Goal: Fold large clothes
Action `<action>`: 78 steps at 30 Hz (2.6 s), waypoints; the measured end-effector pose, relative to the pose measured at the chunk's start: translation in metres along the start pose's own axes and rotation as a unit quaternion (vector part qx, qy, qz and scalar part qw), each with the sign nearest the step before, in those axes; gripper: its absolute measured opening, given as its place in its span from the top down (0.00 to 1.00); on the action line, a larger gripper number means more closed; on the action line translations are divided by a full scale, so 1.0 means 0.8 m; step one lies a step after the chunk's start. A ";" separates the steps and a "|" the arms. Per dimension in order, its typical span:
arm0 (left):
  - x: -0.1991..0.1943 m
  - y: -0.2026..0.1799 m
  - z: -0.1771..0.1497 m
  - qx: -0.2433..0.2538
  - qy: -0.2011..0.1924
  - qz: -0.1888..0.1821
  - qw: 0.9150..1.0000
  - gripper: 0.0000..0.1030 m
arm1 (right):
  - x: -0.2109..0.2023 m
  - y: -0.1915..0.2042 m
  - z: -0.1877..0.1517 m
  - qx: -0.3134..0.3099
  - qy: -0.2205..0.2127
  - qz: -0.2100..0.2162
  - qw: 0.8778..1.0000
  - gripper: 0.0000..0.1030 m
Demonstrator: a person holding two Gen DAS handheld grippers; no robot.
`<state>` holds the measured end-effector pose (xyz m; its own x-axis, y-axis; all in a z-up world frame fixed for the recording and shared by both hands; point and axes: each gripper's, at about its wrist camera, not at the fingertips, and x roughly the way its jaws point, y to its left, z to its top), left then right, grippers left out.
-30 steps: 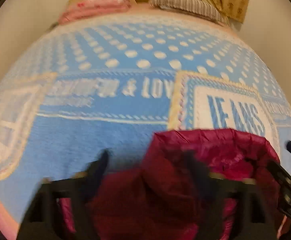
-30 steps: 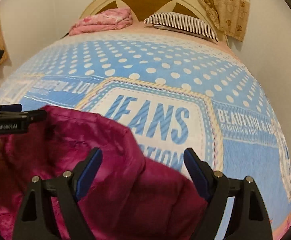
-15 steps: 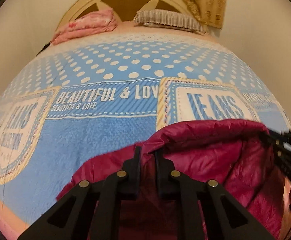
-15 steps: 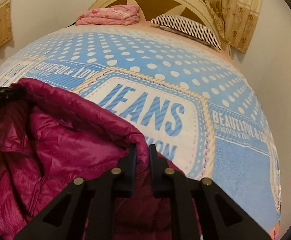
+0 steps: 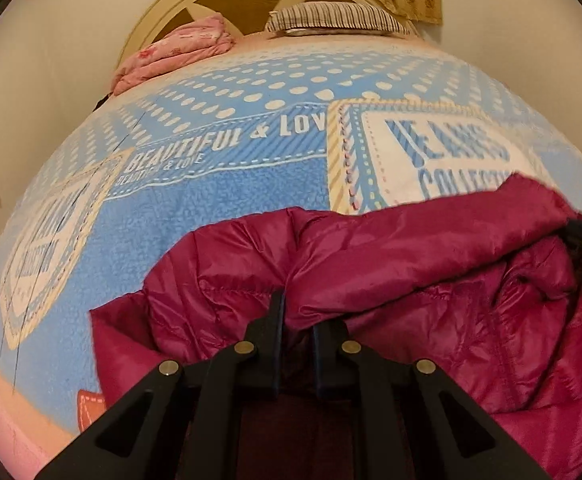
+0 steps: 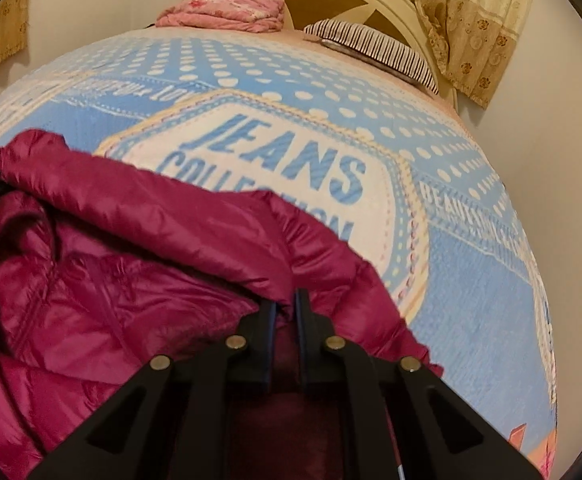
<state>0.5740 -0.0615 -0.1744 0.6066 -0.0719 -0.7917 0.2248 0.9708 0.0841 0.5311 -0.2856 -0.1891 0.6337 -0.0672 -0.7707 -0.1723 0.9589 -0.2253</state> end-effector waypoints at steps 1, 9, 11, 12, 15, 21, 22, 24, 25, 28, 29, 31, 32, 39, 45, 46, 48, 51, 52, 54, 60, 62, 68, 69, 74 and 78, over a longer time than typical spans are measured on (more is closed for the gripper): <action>-0.008 0.002 0.000 -0.007 -0.003 -0.005 1.000 0.87 | 0.001 0.000 -0.001 0.001 0.000 0.000 1.000 0.91; -0.083 0.028 0.019 -0.081 -0.104 -0.015 0.991 0.22 | 0.004 0.002 -0.007 -0.004 -0.005 -0.001 1.000 0.90; -0.079 0.022 0.032 -0.085 -0.101 -0.019 0.991 0.22 | 0.006 0.003 -0.008 -0.005 -0.004 -0.001 1.000 0.91; -0.072 0.017 0.039 -0.085 -0.091 -0.026 0.992 0.22 | 0.007 0.003 -0.009 -0.004 -0.004 -0.001 1.000 0.91; -0.044 -0.001 0.049 -0.101 -0.062 -0.051 0.992 0.22 | 0.010 0.005 -0.010 -0.007 -0.002 -0.004 1.000 0.90; 0.030 -0.033 0.027 -0.089 0.013 -0.031 0.995 0.22 | 0.009 0.004 -0.010 -0.006 -0.001 0.000 1.000 0.90; 0.032 -0.033 0.025 -0.089 0.010 -0.031 0.995 0.22 | 0.007 0.002 -0.011 -0.006 -0.001 0.002 1.000 0.90; 0.030 -0.034 0.023 -0.083 0.004 -0.032 0.996 0.22 | 0.000 -0.002 -0.011 -0.004 -0.002 0.016 1.000 0.89; 0.029 -0.034 0.023 -0.081 0.003 -0.033 0.996 0.22 | -0.006 -0.006 -0.012 -0.001 -0.003 0.022 1.000 0.84; 0.031 -0.035 0.022 -0.077 0.004 -0.032 0.997 0.22 | -0.032 -0.021 -0.010 0.024 -0.023 0.046 0.998 0.65; 0.031 -0.035 0.021 -0.076 0.005 -0.032 0.997 0.22 | -0.042 -0.027 -0.007 0.038 -0.035 0.050 0.997 0.61; 0.031 -0.037 0.022 -0.075 0.007 -0.028 0.997 0.22 | -0.057 -0.033 0.003 0.064 -0.053 0.053 0.995 0.58; 0.028 -0.036 0.024 -0.076 0.007 -0.024 0.997 0.22 | -0.061 -0.034 0.010 0.080 -0.060 0.054 0.994 0.58; 0.009 -0.022 0.047 -0.118 -0.023 -0.053 0.991 0.22 | -0.013 -0.004 0.056 0.139 -0.046 0.090 0.985 0.58; 0.049 -0.026 0.027 -0.110 0.010 -0.037 0.993 0.22 | 0.015 0.025 0.038 0.119 -0.010 0.090 0.989 0.57; 0.049 -0.029 0.026 -0.104 0.007 -0.033 0.994 0.21 | 0.016 0.025 0.034 0.115 -0.010 0.089 0.989 0.57; 0.049 -0.040 0.019 -0.082 -0.001 -0.019 0.996 0.19 | 0.020 0.025 0.026 0.115 -0.008 0.091 0.989 0.57; 0.052 -0.044 0.016 -0.075 -0.004 -0.006 0.997 0.18 | 0.025 0.026 0.021 0.116 -0.009 0.091 0.989 0.57; 0.053 -0.046 0.016 -0.073 -0.003 -0.001 0.997 0.17 | 0.026 0.027 0.020 0.116 -0.010 0.089 0.989 0.57; 0.055 -0.048 0.016 -0.069 -0.001 0.005 0.998 0.16 | 0.027 0.031 0.017 0.111 -0.015 0.081 0.990 0.56; 0.057 -0.049 0.016 -0.067 -0.002 0.009 0.998 0.14 | 0.030 0.033 0.015 0.114 -0.020 0.080 0.990 0.56; 0.058 -0.050 0.016 -0.067 -0.002 0.010 0.998 0.14 | 0.030 0.034 0.015 0.111 -0.019 0.076 0.991 0.56; 0.060 -0.051 0.016 -0.063 0.001 0.016 0.998 0.12 | 0.033 0.041 0.016 0.096 -0.016 0.054 0.994 0.56; 0.060 -0.051 0.016 -0.063 0.001 0.017 0.998 0.12 | 0.033 0.041 0.016 0.096 -0.017 0.054 0.994 0.56; 0.060 -0.052 0.016 -0.062 0.001 0.018 0.998 0.12 | 0.033 0.042 0.015 0.095 -0.016 0.053 0.994 0.56; 0.061 -0.053 0.017 -0.062 0.001 0.019 0.998 0.12 | 0.033 0.042 0.015 0.095 -0.016 0.053 0.994 0.56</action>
<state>0.6042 -0.1093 -0.2084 0.6107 -0.0343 -0.7911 0.1059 0.9936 0.0387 0.5510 -0.2519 -0.2094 0.6439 0.0424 -0.7639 -0.0961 0.9950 -0.0258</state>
